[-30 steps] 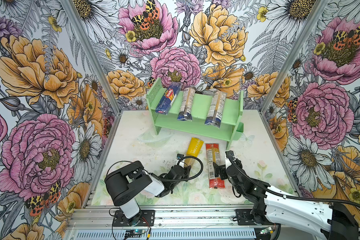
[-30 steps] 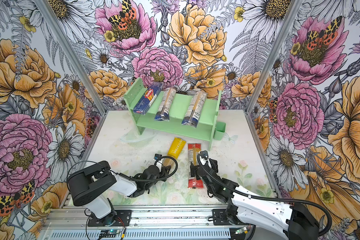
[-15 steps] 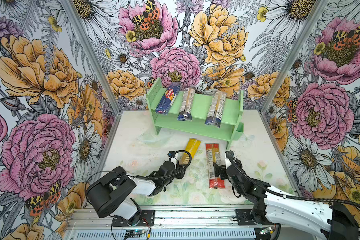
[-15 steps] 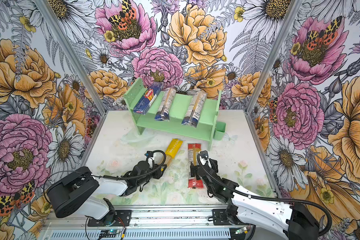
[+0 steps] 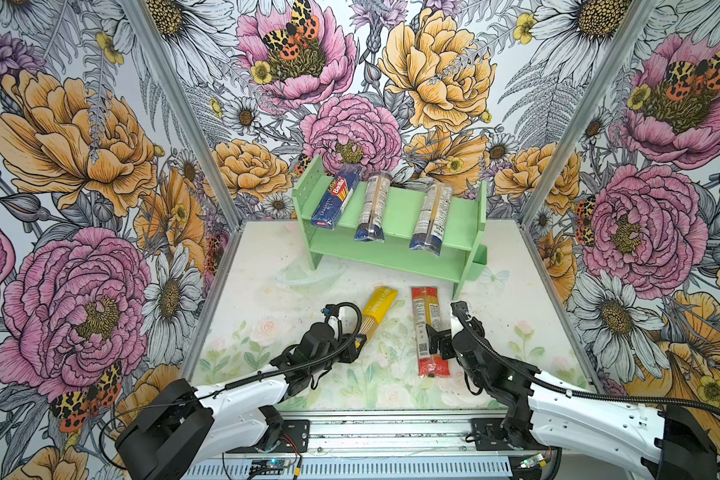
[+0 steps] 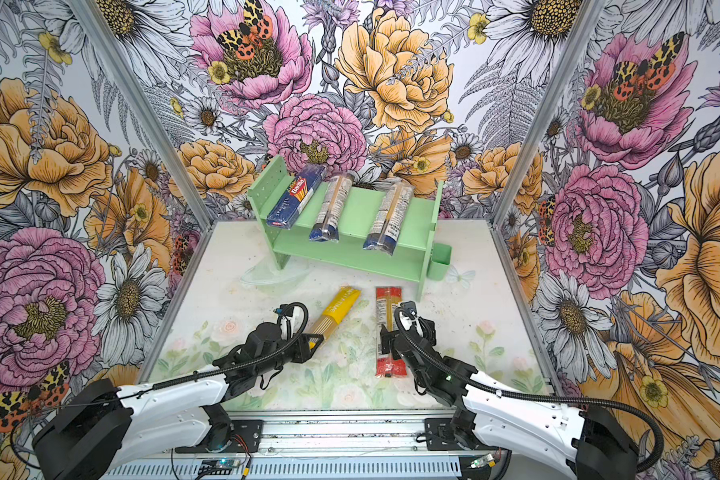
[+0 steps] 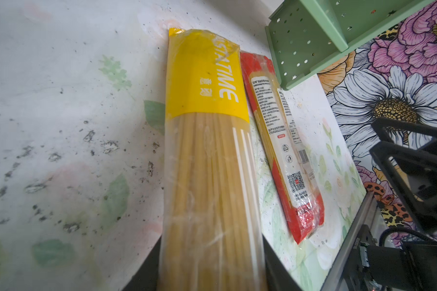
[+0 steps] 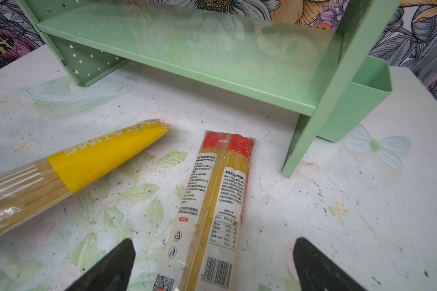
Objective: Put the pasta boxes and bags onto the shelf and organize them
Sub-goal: 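Lift the yellow bag and swing its far end toward the green shelf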
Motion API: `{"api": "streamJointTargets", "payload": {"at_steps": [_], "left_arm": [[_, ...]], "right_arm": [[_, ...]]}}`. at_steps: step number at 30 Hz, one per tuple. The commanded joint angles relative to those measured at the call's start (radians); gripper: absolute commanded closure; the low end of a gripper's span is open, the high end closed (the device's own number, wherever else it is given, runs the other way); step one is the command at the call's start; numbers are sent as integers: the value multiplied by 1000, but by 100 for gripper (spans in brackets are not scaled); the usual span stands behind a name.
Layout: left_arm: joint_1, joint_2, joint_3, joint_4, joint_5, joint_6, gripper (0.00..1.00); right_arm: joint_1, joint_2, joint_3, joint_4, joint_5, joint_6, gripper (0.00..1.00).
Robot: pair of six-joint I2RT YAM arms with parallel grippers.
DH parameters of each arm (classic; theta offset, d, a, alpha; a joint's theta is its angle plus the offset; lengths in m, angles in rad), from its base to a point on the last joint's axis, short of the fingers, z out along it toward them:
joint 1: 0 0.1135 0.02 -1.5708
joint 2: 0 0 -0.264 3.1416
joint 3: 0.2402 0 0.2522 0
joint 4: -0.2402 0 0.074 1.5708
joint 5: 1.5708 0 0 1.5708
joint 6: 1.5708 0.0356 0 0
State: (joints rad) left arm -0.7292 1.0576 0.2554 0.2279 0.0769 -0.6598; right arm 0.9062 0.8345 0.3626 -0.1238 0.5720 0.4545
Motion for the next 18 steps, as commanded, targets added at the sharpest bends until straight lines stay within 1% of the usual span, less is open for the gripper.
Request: {"api": "streamJointTargets", "payload": {"at_steps": [1, 8, 18], "left_arm": [[27, -90, 27, 97, 41, -28, 100], [56, -149, 43, 42, 80, -60, 100], [107, -175, 60, 43, 183, -118, 100]], "right_arm": [[-7, 3, 9, 0, 15, 14, 1], [-7, 1, 9, 0, 16, 12, 1], [-6, 4, 15, 0, 17, 6, 1]]}}
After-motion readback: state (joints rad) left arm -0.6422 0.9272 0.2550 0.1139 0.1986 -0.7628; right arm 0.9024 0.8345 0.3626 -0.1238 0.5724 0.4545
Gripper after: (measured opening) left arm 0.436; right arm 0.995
